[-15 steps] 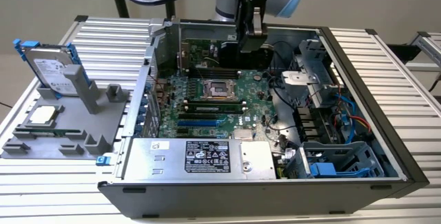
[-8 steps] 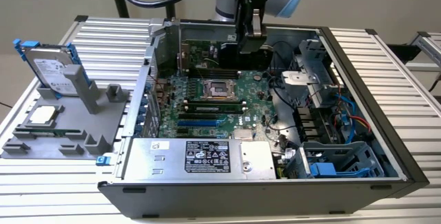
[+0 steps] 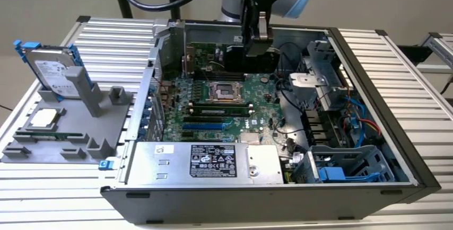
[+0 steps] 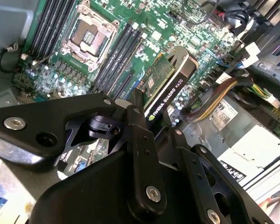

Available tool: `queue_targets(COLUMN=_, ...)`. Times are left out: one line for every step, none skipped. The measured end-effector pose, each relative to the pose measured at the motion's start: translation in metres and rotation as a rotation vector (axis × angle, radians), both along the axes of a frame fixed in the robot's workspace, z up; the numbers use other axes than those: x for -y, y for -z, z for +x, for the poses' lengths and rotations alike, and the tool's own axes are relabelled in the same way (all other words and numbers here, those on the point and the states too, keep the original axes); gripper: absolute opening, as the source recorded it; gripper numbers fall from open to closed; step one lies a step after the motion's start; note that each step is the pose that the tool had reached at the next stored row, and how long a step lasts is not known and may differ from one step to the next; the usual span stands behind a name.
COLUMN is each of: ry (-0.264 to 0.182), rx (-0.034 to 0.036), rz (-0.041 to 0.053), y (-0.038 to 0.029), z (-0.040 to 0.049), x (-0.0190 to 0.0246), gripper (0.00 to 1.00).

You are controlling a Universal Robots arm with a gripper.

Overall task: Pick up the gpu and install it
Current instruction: 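Insert the gpu into the slot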

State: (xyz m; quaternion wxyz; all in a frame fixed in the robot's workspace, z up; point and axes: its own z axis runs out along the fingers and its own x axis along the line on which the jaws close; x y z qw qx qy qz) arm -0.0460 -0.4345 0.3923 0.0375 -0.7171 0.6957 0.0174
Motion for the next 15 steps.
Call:
queue_targets(ry=0.000, rx=0.0000, rz=0.0000, y=0.0005, z=0.0000, x=-0.0001, gripper=0.00)
queue_targets(ry=0.000, rx=0.0000, rz=0.0000, y=0.0010, z=0.0000, x=-0.0001, gripper=0.00)
queue_targets(ry=-0.001, rx=0.0000, rz=0.0000, y=0.0015, z=0.0000, x=-0.0001, gripper=0.00)
queue_targets(ry=-0.001, rx=0.0001, rz=-0.0001, y=0.0018, z=0.0000, x=-0.0001, gripper=0.00)
queue_targets(ry=-0.003, rx=0.0001, rz=-0.0001, y=0.0022, z=0.0000, x=-0.0001, gripper=0.00)
queue_targets(ry=-0.004, rx=0.0001, rz=0.0000, y=0.0026, z=0.0000, x=-0.0001, gripper=0.00)
queue_targets(ry=-0.005, rx=0.0001, rz=0.0000, y=0.0030, z=0.0000, x=-0.0001, gripper=0.00)
queue_targets(ry=-0.006, rx=0.0000, rz=0.0000, y=0.0034, z=0.0000, x=-0.0001, gripper=0.00)
queue_targets(ry=-0.008, rx=0.0001, rz=0.0000, y=0.0038, z=0.0000, x=-0.0001, gripper=0.00)
queue_targets(ry=-0.010, rx=0.0001, rz=0.0000, y=0.0041, z=0.0000, x=-0.0001, gripper=0.00)
queue_targets(ry=-0.011, rx=0.0001, rz=0.0000, y=0.0045, z=-0.0001, x=-0.0001, gripper=0.00)
queue_targets(ry=-0.011, rx=0.0001, rz=0.0000, y=0.0049, z=0.0000, x=-0.0001, gripper=0.00)
queue_targets(ry=-0.011, rx=0.0000, rz=0.0000, y=0.0053, z=-0.0001, x=-0.0002, gripper=0.00)
queue_targets(ry=-0.011, rx=0.0001, rz=0.0000, y=0.0057, z=-0.0001, x=-0.0002, gripper=0.00)
queue_targets(ry=-0.011, rx=0.0001, rz=0.0000, y=0.0062, z=-0.0001, x=-0.0002, gripper=0.00)
